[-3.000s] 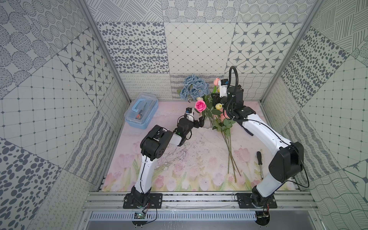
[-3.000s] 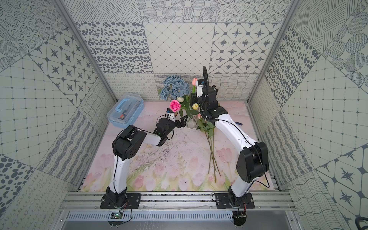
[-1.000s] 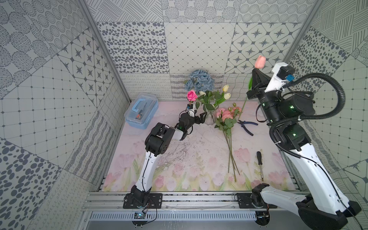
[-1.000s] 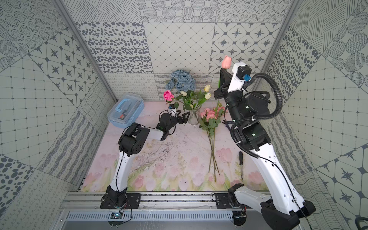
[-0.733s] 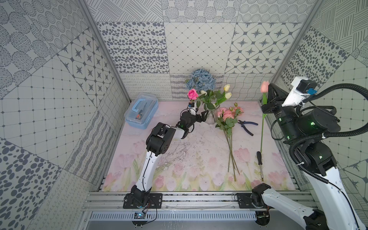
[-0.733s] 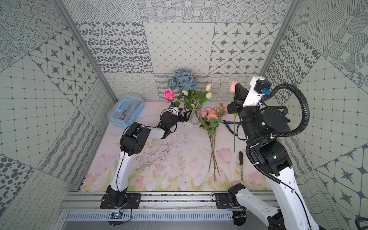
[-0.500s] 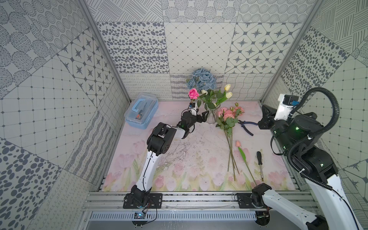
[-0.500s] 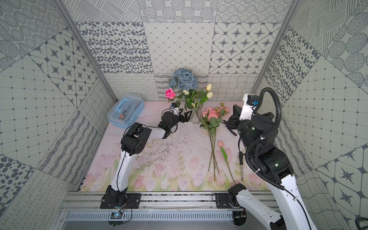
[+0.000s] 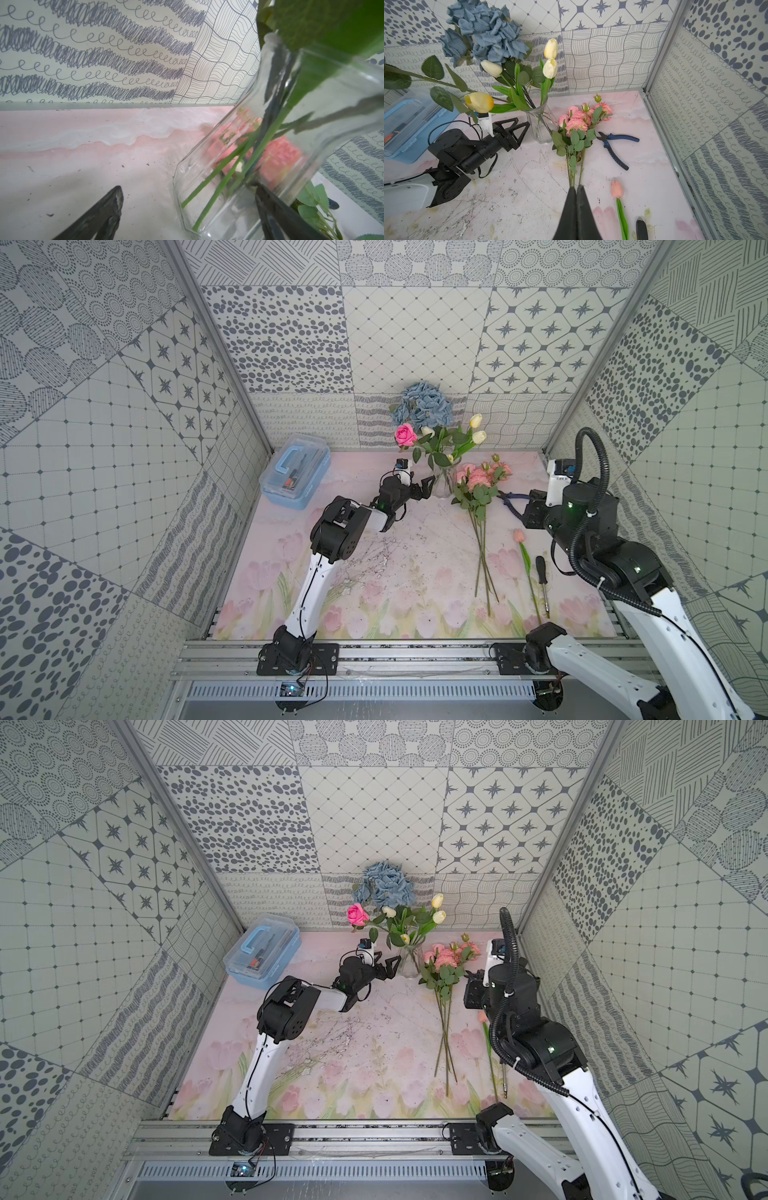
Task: Pick out pink flowers from the vase
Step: Adjust the flower at the center of the board.
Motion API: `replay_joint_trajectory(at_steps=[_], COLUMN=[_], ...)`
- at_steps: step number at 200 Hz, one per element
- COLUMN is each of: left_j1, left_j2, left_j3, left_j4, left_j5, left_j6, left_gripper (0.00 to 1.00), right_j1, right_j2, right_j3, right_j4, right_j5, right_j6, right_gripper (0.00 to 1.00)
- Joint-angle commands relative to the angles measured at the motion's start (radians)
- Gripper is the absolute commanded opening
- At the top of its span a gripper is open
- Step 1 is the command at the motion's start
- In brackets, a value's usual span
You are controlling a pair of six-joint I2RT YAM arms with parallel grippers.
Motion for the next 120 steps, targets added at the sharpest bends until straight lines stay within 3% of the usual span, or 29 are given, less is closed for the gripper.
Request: replay_joint_trajectory(at_steps=[1,33,57,86,97,120], left_j1=[-0.003,-0.001,0.013,0.032,0.037,0.049], left_j2=[0.008,0.012,0.026,0.065,0.078,0.096], left_j3=[0.008,0.02,0.065,0.146,0.16,0.179], left_j4=[0.054,0.045,0.008,-0.018,-0.001,0.023], left_j5=[-0.001,0.01,0.096,0.2,0.232,0.27], left_j6=[0.015,0.014,0.018,0.013,0.001,-0.027], left_gripper=[0.99,0.99,0.99,0.99,0.99,0.99], right_j1=[-0.011,-0.117,-0.275,-0.379,-0.416,-0.437], right_j2=[0.052,0.096,0.145,0.185,0.175,0.269], right_j3=[-0.021,-0.054,-0.099,-0.236,-0.306,-0.317], right_j4=[0.02,-0.041,-0.087,-0.17,-0.137,-0.155], right_j5=[0.005,-0.052,-0.189,-0.276,-0.363,-0.377], right_j6=[0.017,0.065,0.084,0.103,0.113,0.119], right_gripper=[0.0,0.04,0.31,0.6,0.63,0.69])
